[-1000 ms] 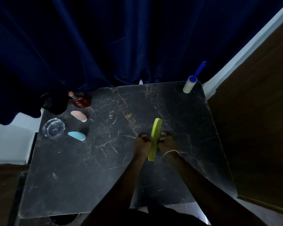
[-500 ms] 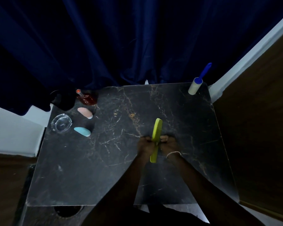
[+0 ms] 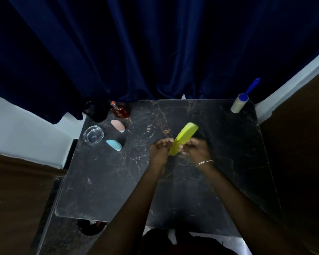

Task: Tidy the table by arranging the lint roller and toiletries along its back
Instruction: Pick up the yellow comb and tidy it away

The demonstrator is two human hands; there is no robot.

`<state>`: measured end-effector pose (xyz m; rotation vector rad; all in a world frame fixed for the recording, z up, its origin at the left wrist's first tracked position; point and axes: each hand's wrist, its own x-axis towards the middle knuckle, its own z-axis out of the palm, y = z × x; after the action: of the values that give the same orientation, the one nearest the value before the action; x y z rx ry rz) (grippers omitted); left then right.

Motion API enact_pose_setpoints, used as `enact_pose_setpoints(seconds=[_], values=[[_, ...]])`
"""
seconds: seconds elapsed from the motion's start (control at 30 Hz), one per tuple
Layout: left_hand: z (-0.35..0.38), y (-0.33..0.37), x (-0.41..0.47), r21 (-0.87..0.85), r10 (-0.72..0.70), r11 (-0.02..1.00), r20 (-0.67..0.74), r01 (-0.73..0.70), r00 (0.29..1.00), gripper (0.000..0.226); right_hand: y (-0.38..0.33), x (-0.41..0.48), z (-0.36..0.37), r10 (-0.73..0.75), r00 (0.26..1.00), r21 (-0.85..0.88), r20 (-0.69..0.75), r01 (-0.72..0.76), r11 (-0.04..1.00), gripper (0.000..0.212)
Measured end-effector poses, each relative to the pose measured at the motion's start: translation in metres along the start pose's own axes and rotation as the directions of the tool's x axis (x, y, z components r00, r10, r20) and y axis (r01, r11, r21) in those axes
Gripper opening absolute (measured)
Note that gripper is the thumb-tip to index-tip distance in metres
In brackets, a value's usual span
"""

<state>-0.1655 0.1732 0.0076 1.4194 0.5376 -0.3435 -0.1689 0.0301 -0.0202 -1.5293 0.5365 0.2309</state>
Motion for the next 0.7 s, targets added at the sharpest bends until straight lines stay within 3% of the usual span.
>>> enact_pose_setpoints(seconds=[0.1, 0.2, 0.3, 0.4, 0.53, 0.7], values=[[-0.015, 0.019, 0.001, -0.137, -0.107, 0.984, 0.042, 0.112, 0.993, 0.015, -0.014, 0.005, 0.013, -0.245, 0.969, -0.221, 0.008, 0.241, 0.945, 0.024], [-0.028, 0.028, 0.007, -0.093, -0.161, 0.981, 0.081, 0.168, 0.984, 0.031, -0.018, 0.002, 0.028, -0.429, 0.901, -0.37, 0.068, 0.422, 0.827, 0.02], [-0.044, 0.029, 0.017, -0.031, -0.159, 0.987, 0.036, 0.16, 0.987, 0.024, -0.018, 0.002, 0.044, -0.495, 0.86, -0.393, 0.127, 0.502, 0.771, 0.009], [-0.055, 0.03, 0.03, -0.001, -0.136, 0.991, 0.004, 0.136, 0.991, 0.015, -0.02, 0.01, 0.061, -0.428, 0.894, -0.355, 0.129, 0.445, 0.822, 0.02], [-0.067, 0.033, 0.058, 0.047, -0.095, 0.994, -0.019, 0.096, 0.995, 0.018, -0.013, 0.034, 0.084, -0.197, 0.98, -0.215, 0.033, 0.2, 0.956, 0.033], [-0.085, 0.027, 0.097, 0.206, 0.028, 0.978, -0.043, -0.018, 0.999, 0.03, -0.006, 0.059, 0.111, -0.025, 0.999, -0.089, 0.025, 0.027, 0.996, 0.039]])
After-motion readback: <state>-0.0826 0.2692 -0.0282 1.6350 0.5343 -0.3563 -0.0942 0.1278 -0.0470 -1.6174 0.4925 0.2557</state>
